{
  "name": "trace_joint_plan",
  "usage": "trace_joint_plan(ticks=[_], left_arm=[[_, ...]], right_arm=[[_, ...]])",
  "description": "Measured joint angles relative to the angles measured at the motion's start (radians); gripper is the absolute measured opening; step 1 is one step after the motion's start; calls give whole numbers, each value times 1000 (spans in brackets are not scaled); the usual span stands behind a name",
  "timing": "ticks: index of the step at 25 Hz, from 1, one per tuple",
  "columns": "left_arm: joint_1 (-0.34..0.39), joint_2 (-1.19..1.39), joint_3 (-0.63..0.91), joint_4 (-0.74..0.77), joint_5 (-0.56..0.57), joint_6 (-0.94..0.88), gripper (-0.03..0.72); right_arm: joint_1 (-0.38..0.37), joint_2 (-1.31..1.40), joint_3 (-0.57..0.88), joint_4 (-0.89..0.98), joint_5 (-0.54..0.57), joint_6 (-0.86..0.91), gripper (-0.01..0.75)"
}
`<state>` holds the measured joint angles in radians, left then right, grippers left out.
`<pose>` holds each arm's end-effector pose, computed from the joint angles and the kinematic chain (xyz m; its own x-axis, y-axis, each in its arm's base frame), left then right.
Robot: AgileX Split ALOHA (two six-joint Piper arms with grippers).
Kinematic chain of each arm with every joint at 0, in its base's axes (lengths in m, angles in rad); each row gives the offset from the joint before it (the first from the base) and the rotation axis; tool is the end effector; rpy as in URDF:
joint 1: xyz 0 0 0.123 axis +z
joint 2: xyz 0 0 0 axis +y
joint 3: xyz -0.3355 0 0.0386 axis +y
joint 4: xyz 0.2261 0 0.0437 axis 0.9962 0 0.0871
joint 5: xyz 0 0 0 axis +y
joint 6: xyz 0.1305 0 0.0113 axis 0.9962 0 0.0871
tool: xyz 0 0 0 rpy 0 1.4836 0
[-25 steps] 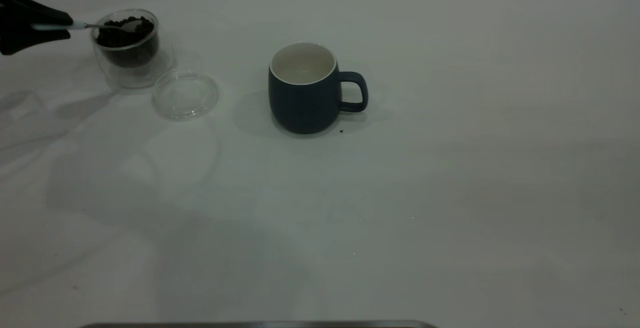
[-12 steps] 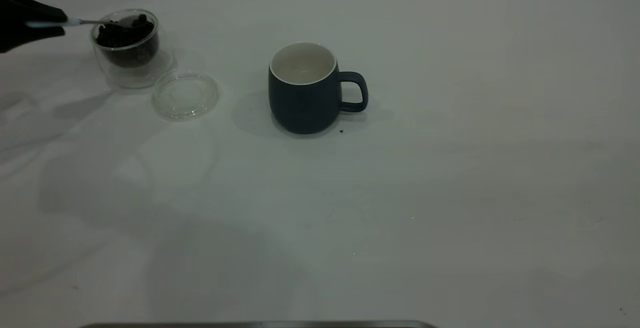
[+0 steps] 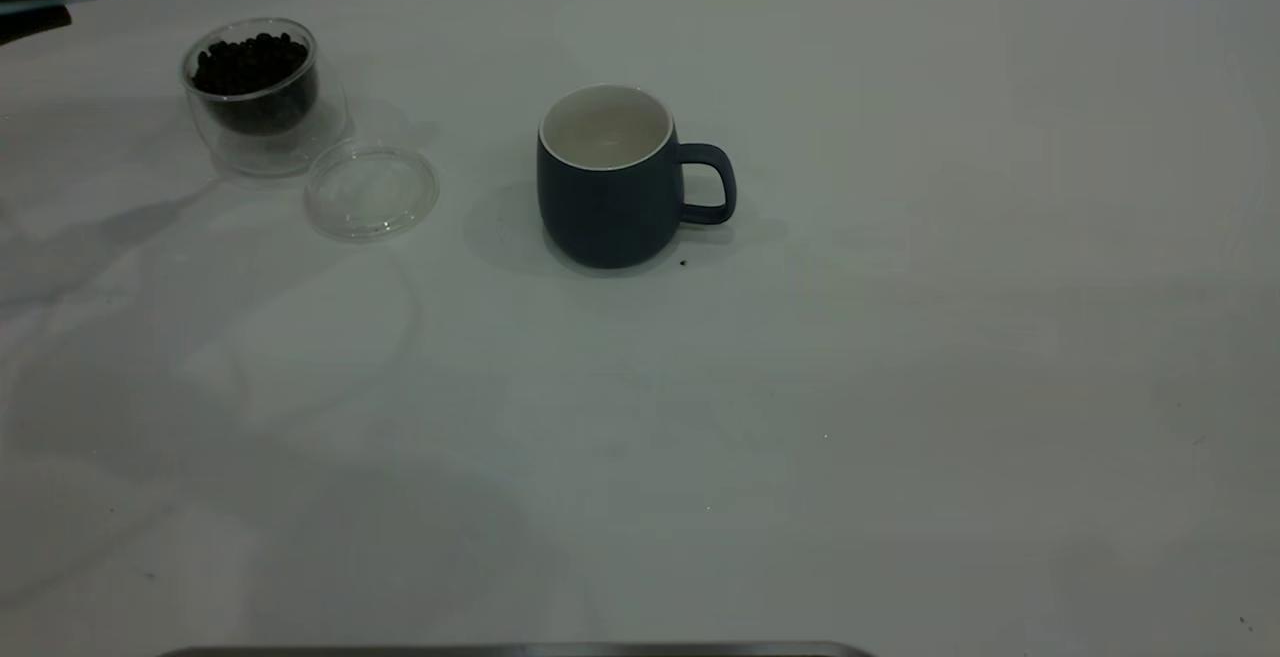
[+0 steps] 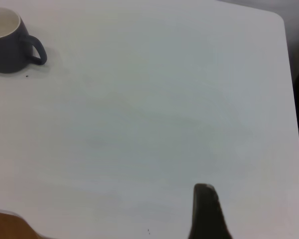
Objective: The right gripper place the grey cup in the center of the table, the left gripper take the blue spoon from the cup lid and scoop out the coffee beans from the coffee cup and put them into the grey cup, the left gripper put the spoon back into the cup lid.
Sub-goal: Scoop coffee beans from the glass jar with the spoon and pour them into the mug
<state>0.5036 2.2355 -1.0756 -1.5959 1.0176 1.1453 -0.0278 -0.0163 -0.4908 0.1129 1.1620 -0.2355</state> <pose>0.4068 0.0968 0.1144 -0.7277 -0.6746 -0.1239 -0.2283 0.4086 -0.8837 -0.0493 0.0149 0.2342 -0.5146 -0.1741 -0.8396 -0.1599 0.9815 -0.1055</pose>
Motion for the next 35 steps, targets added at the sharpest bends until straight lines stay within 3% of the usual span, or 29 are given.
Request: trace_joint_plan(ticks=[7,14,27,35], left_arm=[[0,0,0,25,101,0,122],[-32,0,0,27,112,-25,122],[-273,0,0,14,1,-51,122],[-381,1,0,-22,-31,-48,122]], right_arm=[[0,0,0,0,0,0,459],[0,0,0,0,0,0,459],[0,0,0,0,0,0,459],[0,0,0,0,0,0,459]])
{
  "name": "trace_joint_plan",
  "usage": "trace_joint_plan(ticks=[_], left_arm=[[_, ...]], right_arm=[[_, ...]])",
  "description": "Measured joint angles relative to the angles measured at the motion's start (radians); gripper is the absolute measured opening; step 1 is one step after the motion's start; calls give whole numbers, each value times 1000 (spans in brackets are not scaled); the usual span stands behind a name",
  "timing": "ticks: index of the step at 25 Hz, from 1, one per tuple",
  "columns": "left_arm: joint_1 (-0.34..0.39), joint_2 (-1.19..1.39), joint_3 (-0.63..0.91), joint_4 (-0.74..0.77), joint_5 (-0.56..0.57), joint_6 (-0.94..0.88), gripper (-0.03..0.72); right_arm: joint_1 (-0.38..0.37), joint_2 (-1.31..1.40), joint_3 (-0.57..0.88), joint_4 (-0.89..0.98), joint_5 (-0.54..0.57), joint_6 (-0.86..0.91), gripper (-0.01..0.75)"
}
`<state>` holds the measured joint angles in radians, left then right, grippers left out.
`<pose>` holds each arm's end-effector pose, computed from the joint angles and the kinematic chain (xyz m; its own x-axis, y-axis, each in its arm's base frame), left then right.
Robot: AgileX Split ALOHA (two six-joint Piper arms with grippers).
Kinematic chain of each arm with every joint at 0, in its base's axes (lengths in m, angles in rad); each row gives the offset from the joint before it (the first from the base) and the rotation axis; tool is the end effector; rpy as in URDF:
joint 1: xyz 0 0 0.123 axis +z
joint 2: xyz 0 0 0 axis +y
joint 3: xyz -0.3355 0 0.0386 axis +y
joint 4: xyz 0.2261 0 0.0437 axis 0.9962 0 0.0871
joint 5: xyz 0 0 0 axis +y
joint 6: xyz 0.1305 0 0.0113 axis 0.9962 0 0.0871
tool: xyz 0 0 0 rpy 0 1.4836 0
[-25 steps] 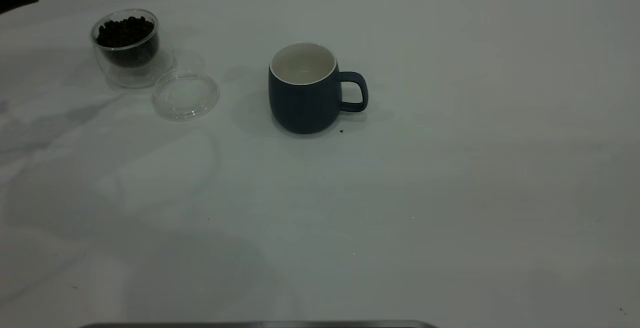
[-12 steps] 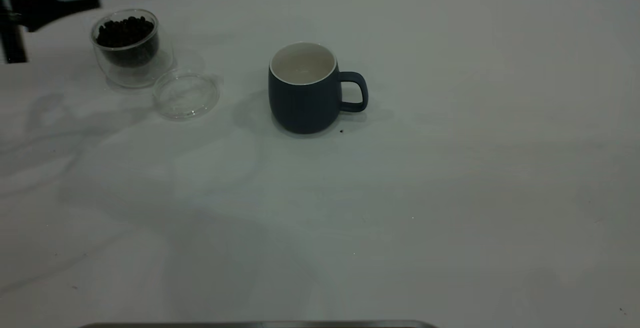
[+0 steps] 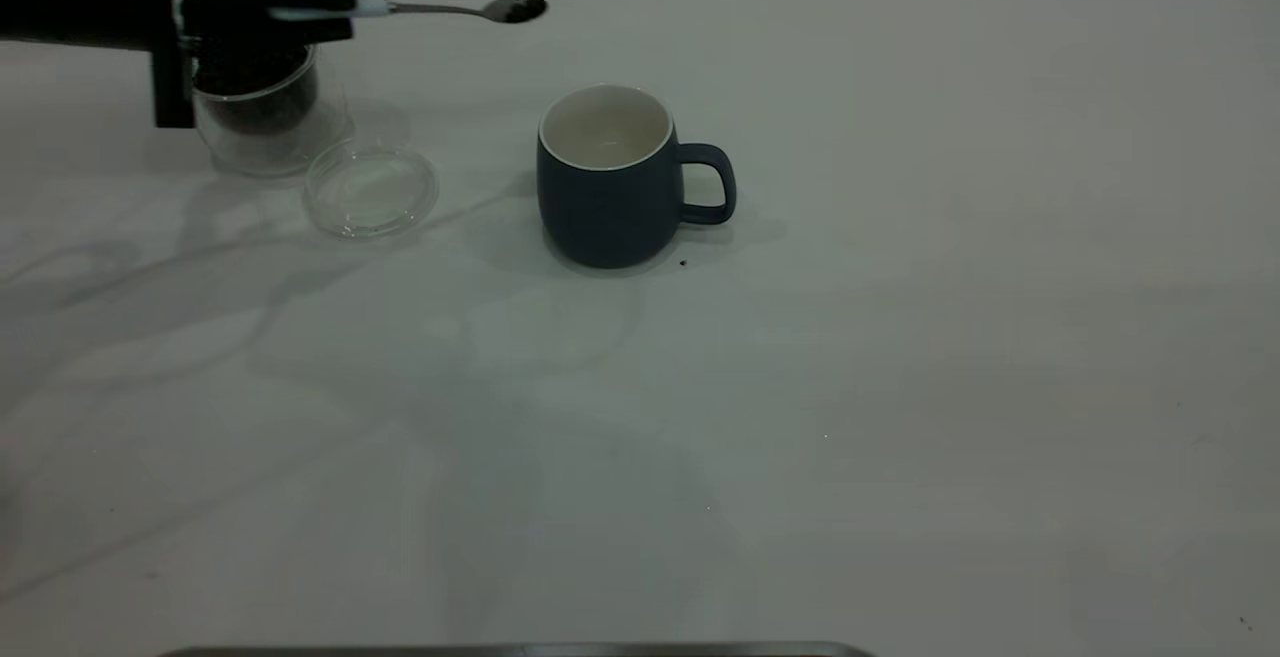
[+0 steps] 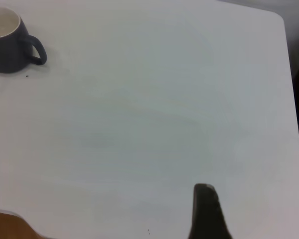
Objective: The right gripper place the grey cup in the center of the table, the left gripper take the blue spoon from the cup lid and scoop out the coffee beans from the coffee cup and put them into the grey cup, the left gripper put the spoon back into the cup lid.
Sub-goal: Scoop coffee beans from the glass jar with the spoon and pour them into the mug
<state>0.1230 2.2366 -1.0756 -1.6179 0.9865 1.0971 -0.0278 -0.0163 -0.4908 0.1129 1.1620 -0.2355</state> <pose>0.4170 -0.0585 0.1121 -0.9092 -0.4079 -0.0837 -0.1240 0.4571 -0.8807 -0.0493 0.0149 0.2342 -0.5146 -0.1741 -0.8396 -0.1599 0.9815 -0.1055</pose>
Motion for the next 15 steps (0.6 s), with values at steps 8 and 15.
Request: trace_joint_plan(ticks=[8,15], left_arm=[[-63,71,0,-9,-18,49,122],[-102,98,0,-63,-31,215,122]], right_arm=[[0,0,0,0,0,0,459],[0,0,0,0,0,0,459]])
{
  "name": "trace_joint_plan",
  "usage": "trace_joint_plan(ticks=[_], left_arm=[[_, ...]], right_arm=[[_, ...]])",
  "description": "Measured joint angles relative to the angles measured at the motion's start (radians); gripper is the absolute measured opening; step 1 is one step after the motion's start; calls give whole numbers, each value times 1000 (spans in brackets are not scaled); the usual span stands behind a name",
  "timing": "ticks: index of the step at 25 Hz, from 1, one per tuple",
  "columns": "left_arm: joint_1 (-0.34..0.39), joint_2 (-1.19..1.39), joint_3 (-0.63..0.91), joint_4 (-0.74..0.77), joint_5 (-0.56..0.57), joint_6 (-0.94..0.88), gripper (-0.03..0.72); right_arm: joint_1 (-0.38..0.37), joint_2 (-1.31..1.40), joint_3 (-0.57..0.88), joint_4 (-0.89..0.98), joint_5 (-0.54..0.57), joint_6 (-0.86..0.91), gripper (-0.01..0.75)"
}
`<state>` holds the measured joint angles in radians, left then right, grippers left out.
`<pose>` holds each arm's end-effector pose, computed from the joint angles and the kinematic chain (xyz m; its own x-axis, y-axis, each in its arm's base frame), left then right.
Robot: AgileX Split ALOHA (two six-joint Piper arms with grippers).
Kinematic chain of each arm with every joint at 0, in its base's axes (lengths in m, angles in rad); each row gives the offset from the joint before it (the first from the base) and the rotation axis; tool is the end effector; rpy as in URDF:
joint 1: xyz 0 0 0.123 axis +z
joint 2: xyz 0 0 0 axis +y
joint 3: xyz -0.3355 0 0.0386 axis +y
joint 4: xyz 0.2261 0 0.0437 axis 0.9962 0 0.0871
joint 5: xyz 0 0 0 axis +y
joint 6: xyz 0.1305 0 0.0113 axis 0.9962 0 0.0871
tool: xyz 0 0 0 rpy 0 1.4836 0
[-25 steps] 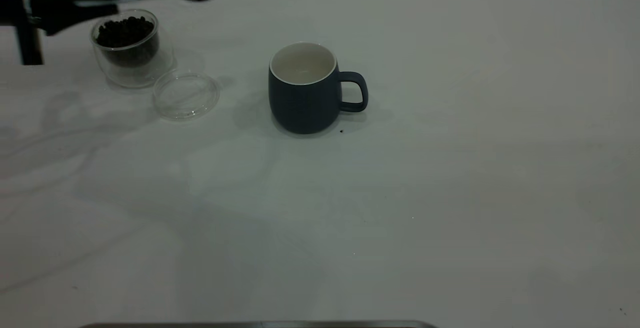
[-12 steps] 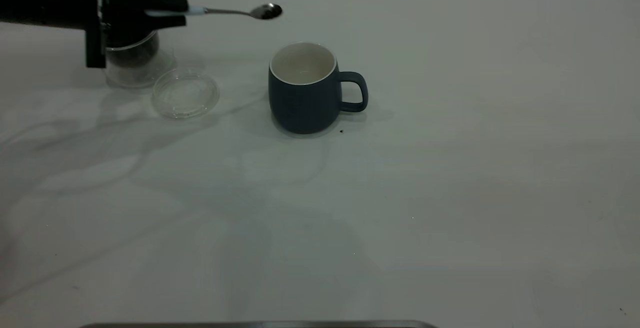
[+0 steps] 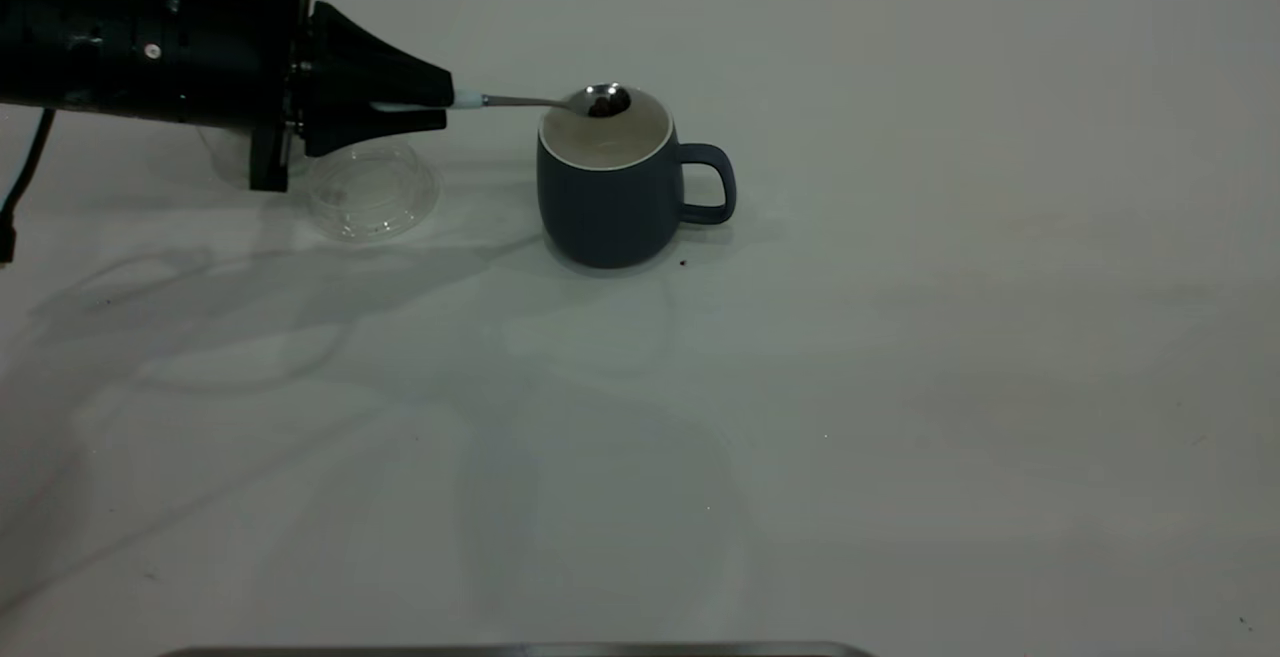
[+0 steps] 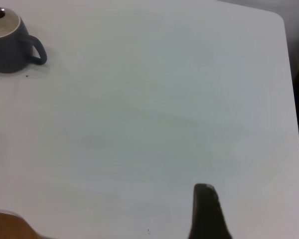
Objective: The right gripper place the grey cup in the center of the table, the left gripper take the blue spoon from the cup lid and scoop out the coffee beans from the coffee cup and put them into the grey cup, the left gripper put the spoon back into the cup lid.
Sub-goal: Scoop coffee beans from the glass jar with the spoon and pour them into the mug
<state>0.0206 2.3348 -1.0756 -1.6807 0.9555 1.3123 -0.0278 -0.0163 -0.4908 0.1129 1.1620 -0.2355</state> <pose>0.4131 -0.0979 0.0717 -0.9463 -0.2722 -0.1745 0.0052 0.5268 -0.8500 -0.0493 0.0149 0.2342 -0.5146 -0.1741 -0.8396 -0.1599 0.9815 -0.1055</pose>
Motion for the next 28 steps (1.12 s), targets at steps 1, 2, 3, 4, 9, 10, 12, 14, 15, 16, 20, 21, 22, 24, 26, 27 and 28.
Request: trace_joint_plan(ticks=[1,2,3,4,9,10,12,14,15,16,20,21,22,24,26,27,28], left_arm=[[-4,0,0,-4,0,29,122],[-7,0,0,-5,0,56,122],[-8,0,0,-5,0,81,122],[-9,0,0,-4,-4,100,122],[-9,0,0,-4,-61,258,122],[-9,0,0,-4,-70,313,122],[-9,0,0,-4,-76,429,122],[-9,0,0,-4,-74,550,122],[-9,0,0,-4,-70,611,122],[-9,0,0,-5,-68,665,122],[-10,0,0,-17,-34,779,122],[-10,0,0,-19,-32,787,122],[-10,0,0,-21,-32,790,122],[-10,-2,0,-26,-32,766,122],[-7,-20,0,-22,-32,689,122],[0,-36,0,-12,-22,639,122],[7,-53,0,-2,-6,588,122]], right_arm=[[0,0,0,0,0,0,459],[0,0,0,0,0,0,459],[0,0,0,0,0,0,459],[0,0,0,0,0,0,459],[0,0,0,0,0,0,459],[0,0,0,0,0,0,459],[0,0,0,0,0,0,459],[0,0,0,0,0,0,459],[0,0,0,0,0,0,459],[0,0,0,0,0,0,459],[0,0,0,0,0,0,459],[0,0,0,0,0,0,459],[0,0,0,0,0,0,459],[0,0,0,0,0,0,459],[0,0,0,0,0,0,459],[0,0,0,0,0,0,459],[0,0,0,0,0,0,459]])
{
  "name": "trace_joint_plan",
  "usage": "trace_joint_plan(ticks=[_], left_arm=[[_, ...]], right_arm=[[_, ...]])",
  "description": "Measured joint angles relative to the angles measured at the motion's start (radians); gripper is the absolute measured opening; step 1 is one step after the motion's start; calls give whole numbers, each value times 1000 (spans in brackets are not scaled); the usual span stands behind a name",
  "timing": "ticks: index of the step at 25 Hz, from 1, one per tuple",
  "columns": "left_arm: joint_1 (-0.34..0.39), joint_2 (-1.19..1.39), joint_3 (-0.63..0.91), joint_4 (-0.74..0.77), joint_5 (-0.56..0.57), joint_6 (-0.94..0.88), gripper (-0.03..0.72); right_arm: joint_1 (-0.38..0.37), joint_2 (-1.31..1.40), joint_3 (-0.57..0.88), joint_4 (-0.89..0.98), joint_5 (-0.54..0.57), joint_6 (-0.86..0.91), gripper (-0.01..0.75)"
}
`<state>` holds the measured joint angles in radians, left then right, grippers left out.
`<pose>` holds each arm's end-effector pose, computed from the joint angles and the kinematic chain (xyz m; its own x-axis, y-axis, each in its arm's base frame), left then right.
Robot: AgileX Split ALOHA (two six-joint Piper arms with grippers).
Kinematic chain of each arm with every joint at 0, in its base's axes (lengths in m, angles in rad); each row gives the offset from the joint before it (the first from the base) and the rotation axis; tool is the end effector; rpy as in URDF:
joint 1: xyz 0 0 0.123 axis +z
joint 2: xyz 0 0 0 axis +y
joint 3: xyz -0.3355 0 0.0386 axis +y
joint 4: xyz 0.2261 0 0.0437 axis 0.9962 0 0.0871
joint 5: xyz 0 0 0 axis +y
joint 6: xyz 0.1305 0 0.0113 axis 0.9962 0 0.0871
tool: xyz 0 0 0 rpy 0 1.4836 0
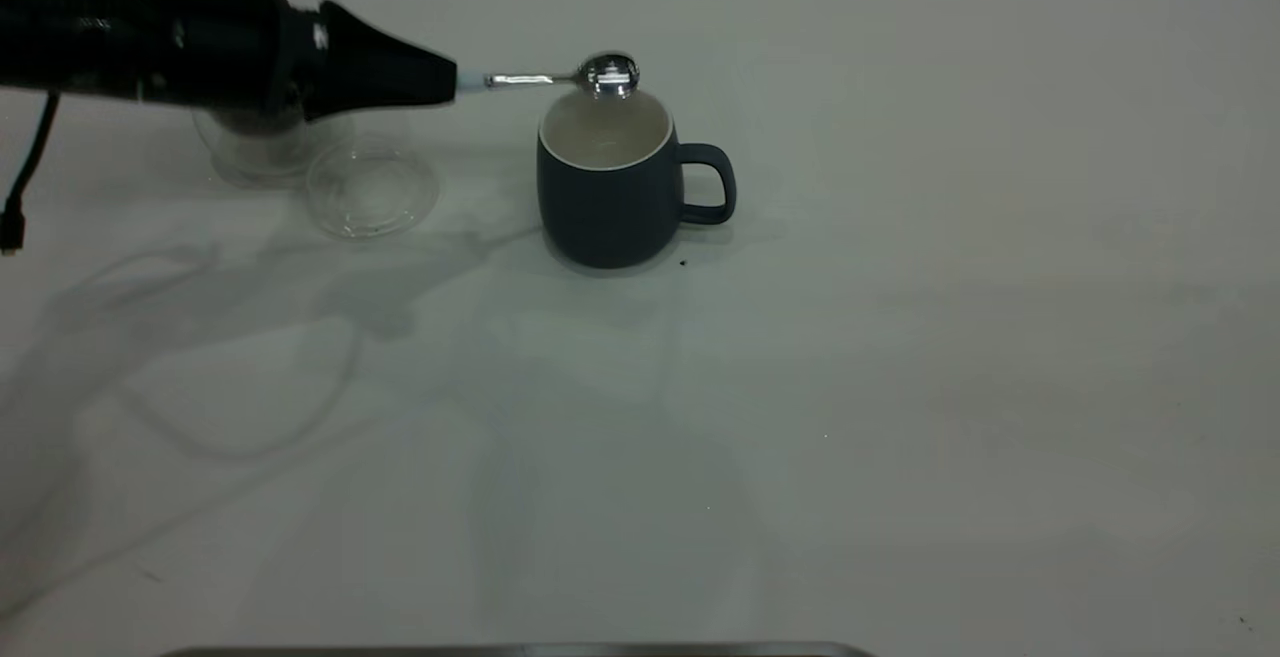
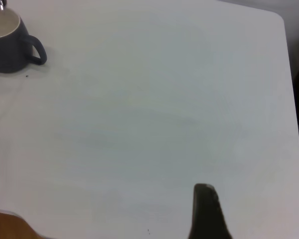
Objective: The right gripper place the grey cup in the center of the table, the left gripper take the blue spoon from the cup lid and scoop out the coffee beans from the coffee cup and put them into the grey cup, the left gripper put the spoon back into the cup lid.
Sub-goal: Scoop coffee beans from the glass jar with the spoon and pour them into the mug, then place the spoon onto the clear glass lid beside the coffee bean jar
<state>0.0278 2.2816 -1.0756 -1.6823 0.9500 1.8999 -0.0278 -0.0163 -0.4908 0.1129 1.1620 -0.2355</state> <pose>0.4163 -0.0944 0.0932 -0.7520 0.0607 -0.6564 0.5536 0.5986 -0.5789 -0.0493 0.0149 0.2342 -0.5146 -0.1741 -0.8396 -0.1599 0.9815 -0.1055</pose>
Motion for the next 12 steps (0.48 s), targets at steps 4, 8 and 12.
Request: trace_joint_plan(ticks=[4,8,12], left_arm=[[76,-78,0,61,111,-204,122],[190,-133,0,202,183,-411,122],[334,-160,43,248,188,-531,122]], right_arm=[[0,0,0,0,0,0,459],[0,0,0,0,0,0,459],[0,0,0,0,0,0,459]])
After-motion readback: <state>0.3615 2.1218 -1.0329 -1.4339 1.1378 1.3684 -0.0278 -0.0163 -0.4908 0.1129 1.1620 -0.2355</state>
